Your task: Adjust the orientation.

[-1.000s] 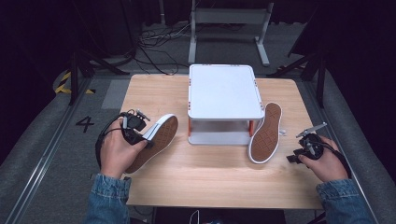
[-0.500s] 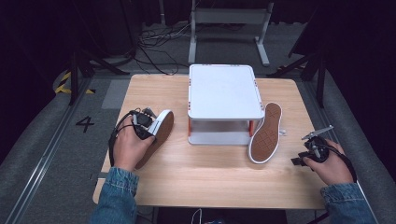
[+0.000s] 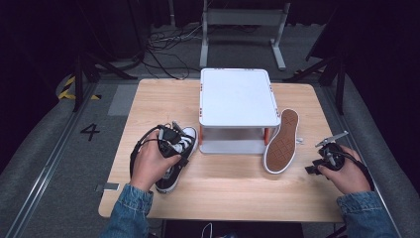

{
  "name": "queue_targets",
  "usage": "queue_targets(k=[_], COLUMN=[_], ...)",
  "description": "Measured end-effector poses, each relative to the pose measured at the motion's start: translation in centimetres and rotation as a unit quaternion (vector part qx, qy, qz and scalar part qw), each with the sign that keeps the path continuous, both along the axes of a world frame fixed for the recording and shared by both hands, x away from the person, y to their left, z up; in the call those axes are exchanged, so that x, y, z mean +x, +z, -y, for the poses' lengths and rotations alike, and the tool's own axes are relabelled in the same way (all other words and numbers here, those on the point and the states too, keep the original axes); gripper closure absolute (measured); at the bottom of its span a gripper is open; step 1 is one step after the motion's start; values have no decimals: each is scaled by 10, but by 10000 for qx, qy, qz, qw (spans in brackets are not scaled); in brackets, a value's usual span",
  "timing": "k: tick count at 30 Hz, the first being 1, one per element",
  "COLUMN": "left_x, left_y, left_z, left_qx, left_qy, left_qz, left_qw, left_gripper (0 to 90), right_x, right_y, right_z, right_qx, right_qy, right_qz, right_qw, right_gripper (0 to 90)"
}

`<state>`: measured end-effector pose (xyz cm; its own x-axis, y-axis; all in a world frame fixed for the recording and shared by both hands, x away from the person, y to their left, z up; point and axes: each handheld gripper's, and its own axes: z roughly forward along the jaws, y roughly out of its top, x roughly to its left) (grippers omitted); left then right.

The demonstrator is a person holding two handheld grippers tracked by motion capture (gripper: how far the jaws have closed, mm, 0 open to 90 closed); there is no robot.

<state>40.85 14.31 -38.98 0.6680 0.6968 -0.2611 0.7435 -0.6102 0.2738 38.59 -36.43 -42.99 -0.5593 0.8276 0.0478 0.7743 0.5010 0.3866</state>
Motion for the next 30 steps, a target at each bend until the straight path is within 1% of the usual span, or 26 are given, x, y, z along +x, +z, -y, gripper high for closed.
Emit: queue_targets(k=[1, 2, 3, 4, 5, 6, 7, 8, 10, 12, 14, 15, 16, 17, 18, 19, 20, 22, 23, 25, 26, 27, 28, 29, 30], left_x=[-1, -2, -3, -5, -6, -7, -8, -8, -7, -6, -4, -4, -2, 2, 2, 6, 6, 10, 13, 17, 19, 21, 22, 23, 23], left_y=[4, 7, 12, 18, 22, 24, 26, 27, 25, 21, 17, 17, 14, 8, 8, 4, 4, 0, -3, -9, -12, -15, -15, -14, -12], left_z=[-2, -5, -9, -15, -20, -25, -28, -35, -41, -42, -40, -40, -37, -31, -31, -28, -28, -27, -27, -27, -25, -22, -20, -17, -16], left_qx=[-37, -97, -165, -209, -212, -170, -82, 102, 268, 331, 379, 379, 362, 395, 395, 465, 465, 526, 531, 454, 347, 232, 316, 408, 454], left_qy=[38, 74, 136, 199, 274, 354, 415, 542, 660, 687, 603, 603, 535, 427, 427, 316, 316, 260, 285, 289, 212, 185, 156, 190, 257], left_qz=[63, 134, 203, 326, 423, 499, 544, 597, 602, 573, 531, 531, 495, 485, 485, 512, 512, 489, 445, 405, 347, 337, 345, 357, 326], left_qw=[10000, 9998, 9996, 9991, 9985, 9980, 9976, 9967, 9956, 9954, 9960, 9960, 9967, 9971, 9971, 9971, 9971, 9971, 9972, 9977, 9986, 9990, 9988, 9984, 9981], left_gripper=[511, 514, 486, 484, 463, 437, 422, 407, 356, 325, 326, 324, 324, 328, 334, 350, 352, 352, 354, 358, 382, 444, 474, 508, 556], right_x=[0, 0, -1, -1, -1, -1, -1, -1, -1, -1, -2, -2, -2, -2, -2, -3, -3, -4, -5, -6, -6, -7, -7, -8, -9], right_y=[0, 1, 1, 1, 1, 1, 1, 1, 1, 0, 0, 0, 0, -1, -1, -2, -2, -3, -3, -3, -3, -3, -4, -4, -5], right_z=[0, 1, 2, 3, 4, 4, 4, 4, 3, 3, 2, 2, 2, 2, 2, 2, 2, 3, 4, 6, 6, 7, 8, 8, 8], right_qx=[-2, 13, 25, -2, 2, -3, -3, -5, -9, -34, -36, -36, -39, -41, -41, -42, -42, -41, -44, -46, -24, -41, -42, -37, -56], right_qy=[6, -3, -22, -26, -38, -45, -43, -39, -30, -24, -21, -21, -15, -14, -14, -2, -2, 14, -3, -31, -45, -60, -70, -70, -55], right_qz=[5, 6, 11, 28, 27, 18, 21, 24, 25, 22, 11, 11, 9, -7, -7, 3, 3, 1, -1, 7, -3, -4, -3, -13, -7], right_qw=[10000, 10000, 10000, 10000, 10000, 10000, 10000, 10000, 10000, 10000, 10000, 10000, 10000, 10000, 10000, 10000, 10000, 10000, 10000, 10000, 10000, 10000, 10000, 10000, 10000], right_gripper=[535, 535, 534, 533, 531, 531, 531, 531, 529, 527, 525, 525, 525, 521, 521, 519, 519, 520, 519, 518, 517, 516, 516, 514, 513])
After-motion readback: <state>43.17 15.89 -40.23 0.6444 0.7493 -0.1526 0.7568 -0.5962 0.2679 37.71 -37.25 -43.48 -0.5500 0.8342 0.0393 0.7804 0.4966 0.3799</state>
